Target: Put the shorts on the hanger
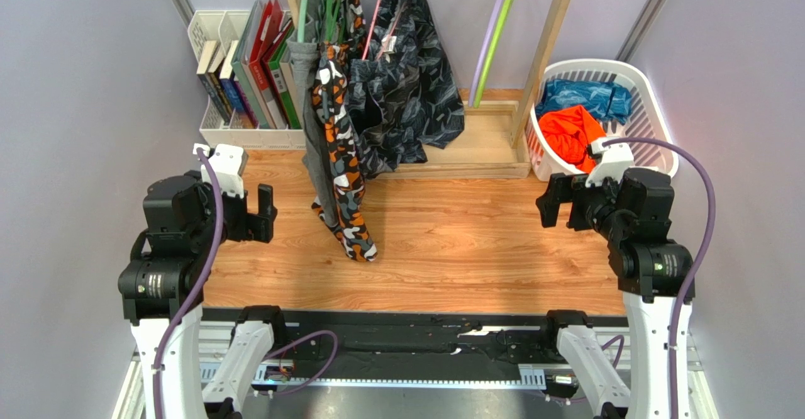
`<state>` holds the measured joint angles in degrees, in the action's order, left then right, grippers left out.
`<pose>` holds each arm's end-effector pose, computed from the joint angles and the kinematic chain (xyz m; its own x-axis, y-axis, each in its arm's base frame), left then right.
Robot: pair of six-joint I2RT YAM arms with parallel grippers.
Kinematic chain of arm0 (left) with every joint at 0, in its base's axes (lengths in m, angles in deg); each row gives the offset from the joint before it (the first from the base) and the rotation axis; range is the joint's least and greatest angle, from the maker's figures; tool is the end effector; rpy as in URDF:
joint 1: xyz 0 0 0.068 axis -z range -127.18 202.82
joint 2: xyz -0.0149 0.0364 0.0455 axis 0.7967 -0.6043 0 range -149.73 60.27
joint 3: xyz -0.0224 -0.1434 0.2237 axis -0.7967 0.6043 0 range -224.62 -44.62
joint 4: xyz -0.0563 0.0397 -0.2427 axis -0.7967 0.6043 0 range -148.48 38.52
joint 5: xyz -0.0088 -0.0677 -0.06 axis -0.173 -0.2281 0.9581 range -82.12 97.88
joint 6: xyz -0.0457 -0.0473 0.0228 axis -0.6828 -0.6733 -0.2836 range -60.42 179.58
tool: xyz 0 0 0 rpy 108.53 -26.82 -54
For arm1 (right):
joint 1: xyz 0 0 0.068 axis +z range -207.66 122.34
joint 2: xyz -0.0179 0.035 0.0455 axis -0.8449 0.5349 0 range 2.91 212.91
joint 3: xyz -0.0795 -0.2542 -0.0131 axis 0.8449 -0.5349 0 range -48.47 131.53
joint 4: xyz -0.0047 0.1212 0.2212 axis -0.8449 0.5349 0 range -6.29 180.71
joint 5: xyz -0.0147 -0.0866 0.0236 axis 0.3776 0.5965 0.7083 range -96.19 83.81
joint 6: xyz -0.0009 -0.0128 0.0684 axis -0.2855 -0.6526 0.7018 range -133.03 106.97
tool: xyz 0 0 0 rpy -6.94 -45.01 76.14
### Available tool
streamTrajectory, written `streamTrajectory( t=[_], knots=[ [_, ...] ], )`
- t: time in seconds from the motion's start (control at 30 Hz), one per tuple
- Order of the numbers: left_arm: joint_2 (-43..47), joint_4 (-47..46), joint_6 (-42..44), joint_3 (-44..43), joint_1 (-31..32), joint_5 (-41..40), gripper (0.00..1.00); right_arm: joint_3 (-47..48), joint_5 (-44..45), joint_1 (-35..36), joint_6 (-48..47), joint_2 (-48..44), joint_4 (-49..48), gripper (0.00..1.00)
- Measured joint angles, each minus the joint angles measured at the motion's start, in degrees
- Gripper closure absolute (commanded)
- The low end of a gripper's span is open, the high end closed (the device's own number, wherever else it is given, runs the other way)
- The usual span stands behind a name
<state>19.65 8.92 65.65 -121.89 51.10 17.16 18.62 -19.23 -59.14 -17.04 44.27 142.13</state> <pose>0.0890 -0.0064 0.4034 -0.4966 0.0894 -0.8634 0.1623 0.9867 0.0088 0.1214 0.0096 0.3701 -0.5270 -0.0546 -0.8481 -0.2021 0.9774 0.0626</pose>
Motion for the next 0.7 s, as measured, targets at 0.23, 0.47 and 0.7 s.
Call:
streamTrajectory(
  t=[0.23,0.47,0.7],
  knots=[
    [-5.9,-0.3,-1.9,-2.0,0.0,-3.5,0.01,4.5,2.0,-1.1,1.8,9.4,-2.8,0.00],
    [-8.6,-1.2,-3.2,-5.8,0.0,-5.1,0.01,18.3,-2.4,-7.7,2.5,24.5,-4.4,0.00],
    [-5.9,-6.1,-4.9,-4.6,0.0,-1.4,0.01,37.1,-7.6,-19.5,1.2,43.2,-4.3,0.00]
  ],
)
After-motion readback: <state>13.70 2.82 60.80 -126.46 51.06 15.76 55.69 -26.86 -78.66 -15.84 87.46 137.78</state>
